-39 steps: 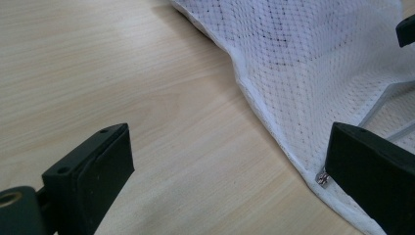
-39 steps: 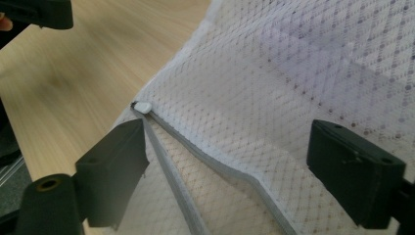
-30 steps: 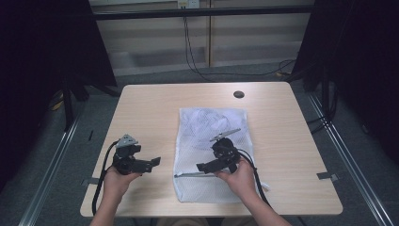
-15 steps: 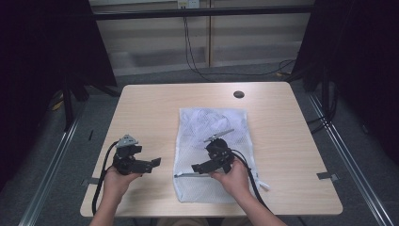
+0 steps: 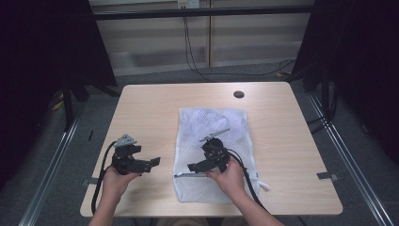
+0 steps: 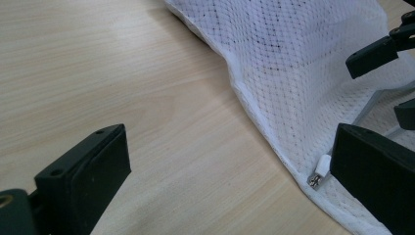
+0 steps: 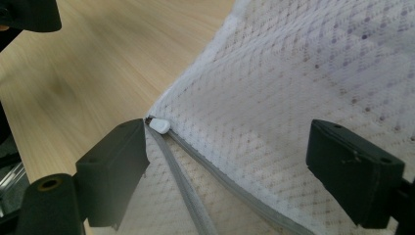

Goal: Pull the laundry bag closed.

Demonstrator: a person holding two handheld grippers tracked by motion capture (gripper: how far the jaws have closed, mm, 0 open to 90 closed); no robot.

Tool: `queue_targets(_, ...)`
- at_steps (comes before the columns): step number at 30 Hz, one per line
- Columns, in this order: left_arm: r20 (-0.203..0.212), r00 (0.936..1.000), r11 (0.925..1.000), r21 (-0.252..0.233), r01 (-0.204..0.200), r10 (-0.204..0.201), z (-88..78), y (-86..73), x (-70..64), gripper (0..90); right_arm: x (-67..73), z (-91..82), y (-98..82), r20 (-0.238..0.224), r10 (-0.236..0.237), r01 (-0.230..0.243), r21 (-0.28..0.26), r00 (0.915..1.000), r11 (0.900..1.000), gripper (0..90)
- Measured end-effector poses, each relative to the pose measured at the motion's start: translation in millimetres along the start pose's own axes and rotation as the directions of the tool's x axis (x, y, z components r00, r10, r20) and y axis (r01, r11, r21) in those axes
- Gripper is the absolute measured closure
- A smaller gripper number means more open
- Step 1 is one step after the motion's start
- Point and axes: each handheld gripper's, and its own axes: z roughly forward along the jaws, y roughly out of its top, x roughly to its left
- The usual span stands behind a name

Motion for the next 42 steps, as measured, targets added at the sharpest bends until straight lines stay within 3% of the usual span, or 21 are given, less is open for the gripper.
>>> queue_targets(11,-0.009,0.9999,0.9999,-0.014,0.005,-0.005,-2.0,0.4,1.0,1.3,2.9,4.9,5.7,-0.023,-0.003,0.002,-0.003,0.9997,1.000,21.1)
queue_targets(26,-0.007,0.9999,0.9999,-0.013,0.010,-0.010,-0.8,0.2,0.2,1.4,15.0,20.3,6.3,-0.078,-0.007,0.011,0.052,0.9969,0.999,31.9)
queue_targets(42,-0.002,1.0000,0.9999,-0.014,0.009,-0.009,-2.1,1.0,0.0,1.6,15.9,22.4,8.5,-0.127,0.026,-0.019,0.061,0.9915,0.998,41.9)
